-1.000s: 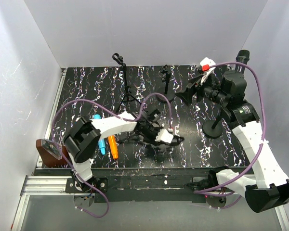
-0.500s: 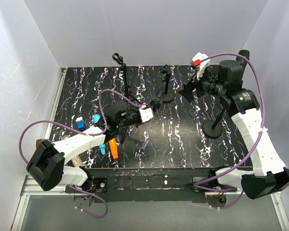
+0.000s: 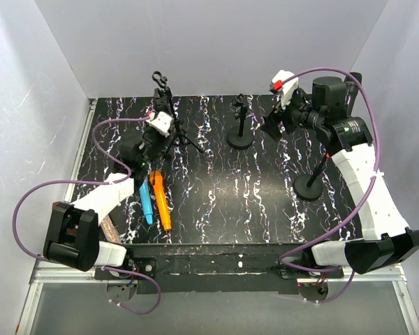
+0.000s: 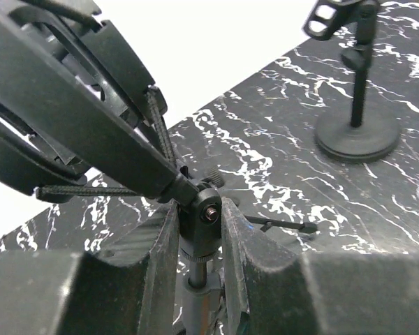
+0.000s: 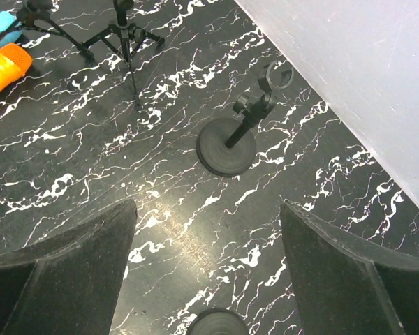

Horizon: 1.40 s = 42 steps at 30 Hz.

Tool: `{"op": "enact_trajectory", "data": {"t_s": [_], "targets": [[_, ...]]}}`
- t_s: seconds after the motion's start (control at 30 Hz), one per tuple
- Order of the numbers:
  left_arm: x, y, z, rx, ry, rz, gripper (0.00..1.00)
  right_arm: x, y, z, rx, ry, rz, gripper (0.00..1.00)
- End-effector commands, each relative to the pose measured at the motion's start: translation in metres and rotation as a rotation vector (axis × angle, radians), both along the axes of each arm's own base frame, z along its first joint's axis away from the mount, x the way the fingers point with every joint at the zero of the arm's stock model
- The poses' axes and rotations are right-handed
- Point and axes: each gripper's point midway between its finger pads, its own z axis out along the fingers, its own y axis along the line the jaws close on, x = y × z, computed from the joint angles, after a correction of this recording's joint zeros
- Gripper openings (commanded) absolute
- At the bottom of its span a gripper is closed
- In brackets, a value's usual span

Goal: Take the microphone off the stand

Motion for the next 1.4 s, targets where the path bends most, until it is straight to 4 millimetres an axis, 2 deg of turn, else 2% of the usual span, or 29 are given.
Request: {"op": "enact_trajectory", "data": {"t_s": [0.0, 0.13, 0.27, 0.37, 0.53, 0.67, 0.83, 0.87, 0.97, 1.17, 1.27, 1.37], "targets": [[0.010, 0.030, 0.019, -0.051, -0.036, 0.062, 0.00, 0.001, -0.005, 0.018, 0.003, -0.070, -0.010, 0.89], [0.001, 0.031, 0.009, -0.049, 0.003, 0.034, 0.00, 0.002, -0.005, 0.013, 0.006, -0.066, -0.017, 0.89], [-0.014, 0.020, 0.003, -0.055, 0.033, -0.041, 0.00, 0.005, -0.002, 0.011, 0.016, -0.062, -0.014, 0.89], [-0.011, 0.024, 0.007, -0.074, 0.050, -0.011, 0.00, 0.007, 0.001, 0.010, 0.028, -0.055, -0.008, 0.89], [0.012, 0.058, 0.003, -0.090, 0.059, 0.218, 0.00, 0.007, 0.004, 0.007, 0.044, -0.041, -0.002, 0.90], [0.025, 0.077, 0.007, -0.109, 0.055, 0.340, 0.00, 0.004, 0.002, 0.003, 0.047, -0.037, -0.007, 0.89], [0.041, 0.091, 0.007, -0.106, 0.030, 0.425, 0.00, -0.004, -0.001, -0.002, 0.046, -0.036, -0.015, 0.89], [0.048, 0.096, 0.001, -0.101, 0.037, 0.453, 0.00, -0.005, -0.002, -0.004, 0.044, -0.034, -0.017, 0.89], [0.067, 0.107, -0.001, -0.095, 0.010, 0.518, 0.00, -0.009, -0.003, -0.006, 0.045, -0.033, -0.019, 0.89], [0.101, 0.117, -0.014, -0.109, 0.024, 0.566, 0.00, -0.013, -0.004, -0.009, 0.048, -0.026, -0.017, 0.89], [0.103, 0.120, -0.022, -0.099, 0.036, 0.572, 0.00, -0.014, -0.005, -0.009, 0.045, -0.034, -0.022, 0.89], [0.100, 0.133, -0.032, -0.105, 0.066, 0.630, 0.02, -0.015, -0.007, -0.012, 0.041, -0.034, -0.027, 0.90]]}}
